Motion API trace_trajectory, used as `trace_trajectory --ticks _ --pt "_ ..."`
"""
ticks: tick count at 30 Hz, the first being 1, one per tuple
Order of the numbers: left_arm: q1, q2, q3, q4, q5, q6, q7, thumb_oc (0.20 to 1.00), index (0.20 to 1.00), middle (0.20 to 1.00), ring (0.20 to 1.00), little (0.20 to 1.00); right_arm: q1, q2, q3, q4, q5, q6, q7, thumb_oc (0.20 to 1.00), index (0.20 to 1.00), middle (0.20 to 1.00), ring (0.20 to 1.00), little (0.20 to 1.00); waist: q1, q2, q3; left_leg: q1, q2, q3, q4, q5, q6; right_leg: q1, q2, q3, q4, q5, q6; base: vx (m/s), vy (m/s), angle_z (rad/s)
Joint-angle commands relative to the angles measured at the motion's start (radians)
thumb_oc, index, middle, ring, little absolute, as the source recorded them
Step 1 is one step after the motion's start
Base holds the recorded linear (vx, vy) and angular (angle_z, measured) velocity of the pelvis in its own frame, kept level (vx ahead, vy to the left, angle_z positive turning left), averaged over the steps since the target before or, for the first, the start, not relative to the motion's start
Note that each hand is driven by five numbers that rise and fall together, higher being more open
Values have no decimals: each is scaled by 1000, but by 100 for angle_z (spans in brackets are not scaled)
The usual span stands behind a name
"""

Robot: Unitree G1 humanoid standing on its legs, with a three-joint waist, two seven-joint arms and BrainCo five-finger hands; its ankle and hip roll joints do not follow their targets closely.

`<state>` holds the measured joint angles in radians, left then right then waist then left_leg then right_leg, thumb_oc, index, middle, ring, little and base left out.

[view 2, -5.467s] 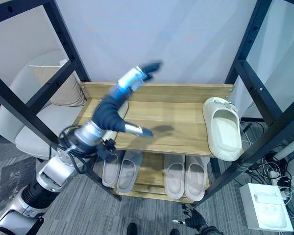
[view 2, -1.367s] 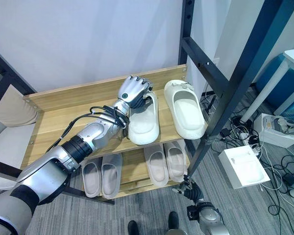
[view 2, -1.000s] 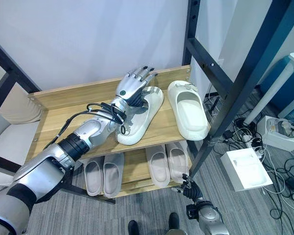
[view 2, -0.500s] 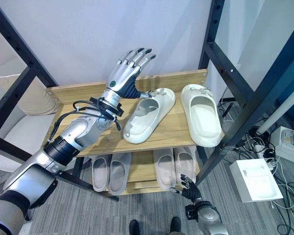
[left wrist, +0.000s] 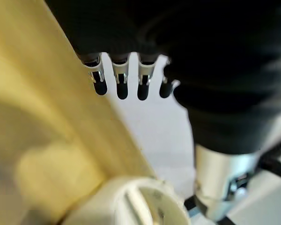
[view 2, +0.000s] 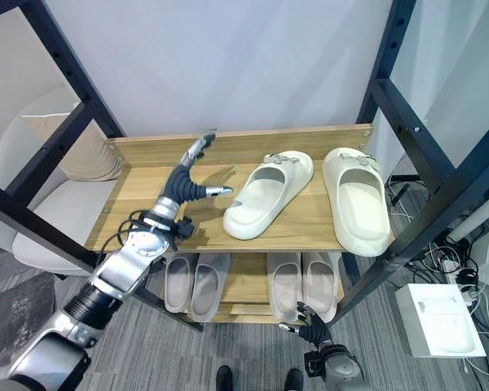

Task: Arrange the slippers neatly on the shoe rack.

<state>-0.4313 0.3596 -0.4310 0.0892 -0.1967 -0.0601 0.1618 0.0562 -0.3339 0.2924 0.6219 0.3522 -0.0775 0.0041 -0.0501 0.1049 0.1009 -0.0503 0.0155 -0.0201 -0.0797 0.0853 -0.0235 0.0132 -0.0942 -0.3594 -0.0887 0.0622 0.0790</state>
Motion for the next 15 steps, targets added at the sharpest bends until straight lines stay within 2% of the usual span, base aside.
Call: trace_trajectory --ticks 1,7,15 --pt "-9 -3 5 28 -177 -19 -88 1000 1000 1000 1000 1000 -18 10 -42 -38 11 -2 29 1000 1000 1000 1000 1000 21 -43 12 61 -20 -23 -8 -72 -25 36 -24 -30 1 -56 55 0 0 0" --pt "68 -9 -40 37 -249 38 -146 1000 1000 1000 1000 1000 -26 -8 -33 -44 27 28 53 1000 1000 1000 1000 1000 28 -38 10 58 -24 -35 -8 -70 -22 40 -27 -38 1 -58 55 2 9 9" --pt "31 -30 -83 -8 -327 51 -145 1000 1000 1000 1000 1000 -26 -14 -19 -51 33 42 62 1000 1000 1000 1000 1000 27 -39 7 55 -27 -39 -8 -69 -19 41 -29 -43 1 -59 55 0 2 3"
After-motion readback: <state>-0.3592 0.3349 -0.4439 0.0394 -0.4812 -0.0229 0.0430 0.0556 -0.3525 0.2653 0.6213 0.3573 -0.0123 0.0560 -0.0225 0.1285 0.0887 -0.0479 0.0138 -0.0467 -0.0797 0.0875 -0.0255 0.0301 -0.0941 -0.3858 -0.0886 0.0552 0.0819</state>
